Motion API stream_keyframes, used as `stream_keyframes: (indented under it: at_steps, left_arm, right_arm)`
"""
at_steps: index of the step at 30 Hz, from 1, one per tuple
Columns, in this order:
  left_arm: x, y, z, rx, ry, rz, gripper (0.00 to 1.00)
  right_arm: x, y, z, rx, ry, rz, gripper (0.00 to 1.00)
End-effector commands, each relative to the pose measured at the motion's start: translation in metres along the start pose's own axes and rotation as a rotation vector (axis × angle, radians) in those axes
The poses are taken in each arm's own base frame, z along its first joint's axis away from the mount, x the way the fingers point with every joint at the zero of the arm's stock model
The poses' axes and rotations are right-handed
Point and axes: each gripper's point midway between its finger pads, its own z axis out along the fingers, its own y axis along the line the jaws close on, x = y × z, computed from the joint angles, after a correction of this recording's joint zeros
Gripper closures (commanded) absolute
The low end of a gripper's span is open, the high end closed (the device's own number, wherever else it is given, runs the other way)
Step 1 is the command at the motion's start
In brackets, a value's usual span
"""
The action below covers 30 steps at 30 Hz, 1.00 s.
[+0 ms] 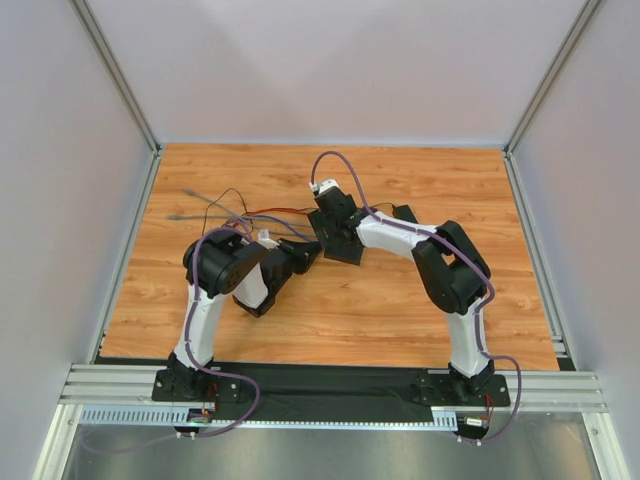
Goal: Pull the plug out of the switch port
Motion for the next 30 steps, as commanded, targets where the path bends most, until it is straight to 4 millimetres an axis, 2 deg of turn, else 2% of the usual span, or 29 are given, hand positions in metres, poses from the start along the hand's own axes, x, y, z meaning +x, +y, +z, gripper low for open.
stream_keyframes:
  at_steps: [1,8,11,13,14,16,17,21,22,23,24,25,26,30]
  left_arm:
    - [-0.036,0.039,-0.007,-0.098,-0.121,-0.022,1.00]
    - [-0.040,0.031,-0.008,-0.102,-0.135,0.029,1.00]
    - [-0.037,0.017,-0.009,-0.073,-0.114,0.062,1.00]
    - [-0.036,0.018,-0.015,-0.094,-0.105,0.104,1.00]
    - [-0.038,0.003,-0.018,-0.066,-0.112,0.118,1.00]
    - [-0.045,0.001,-0.028,-0.080,-0.135,0.160,1.00]
    - [-0.049,-0.018,-0.033,-0.046,-0.147,0.203,1.00]
    - [-0.062,-0.036,-0.052,-0.083,-0.172,0.337,1.00]
    - [-0.069,-0.031,-0.056,-0.132,-0.183,0.371,1.00]
    - [-0.076,-0.049,-0.062,-0.106,-0.208,0.398,1.00]
    - [-0.084,-0.050,-0.069,-0.122,-0.222,0.461,1.00]
    - [-0.094,-0.041,-0.077,-0.179,-0.245,0.501,1.00]
    - [-0.114,-0.058,-0.088,-0.164,-0.305,0.511,1.00]
    - [-0.162,-0.064,-0.129,-0.290,-0.427,0.590,1.00]
  right_arm:
    - [0.056,-0.029,-0.001,0.060,0.186,-0.060,0.21]
    - [0.055,-0.026,-0.003,0.042,0.181,-0.063,0.21]
    - [0.048,-0.011,-0.002,-0.038,0.147,-0.030,0.21]
    - [0.044,-0.007,-0.001,-0.054,0.140,-0.019,0.20]
    - [0.044,-0.008,0.000,-0.047,0.139,-0.015,0.20]
    - [0.045,-0.010,0.003,-0.029,0.152,-0.022,0.20]
    - [0.046,-0.011,0.004,-0.022,0.157,-0.022,0.20]
    - [0.049,-0.011,0.007,-0.015,0.167,-0.018,0.20]
    - [0.049,-0.012,0.007,-0.012,0.167,-0.018,0.20]
    - [0.049,-0.012,0.007,-0.011,0.166,-0.018,0.20]
    - [0.048,-0.012,0.007,-0.011,0.162,-0.019,0.20]
    - [0.048,-0.012,0.007,-0.011,0.162,-0.017,0.20]
    - [0.047,-0.013,0.007,-0.011,0.159,-0.017,0.20]
    - [0.048,-0.013,0.009,-0.009,0.165,-0.015,0.20]
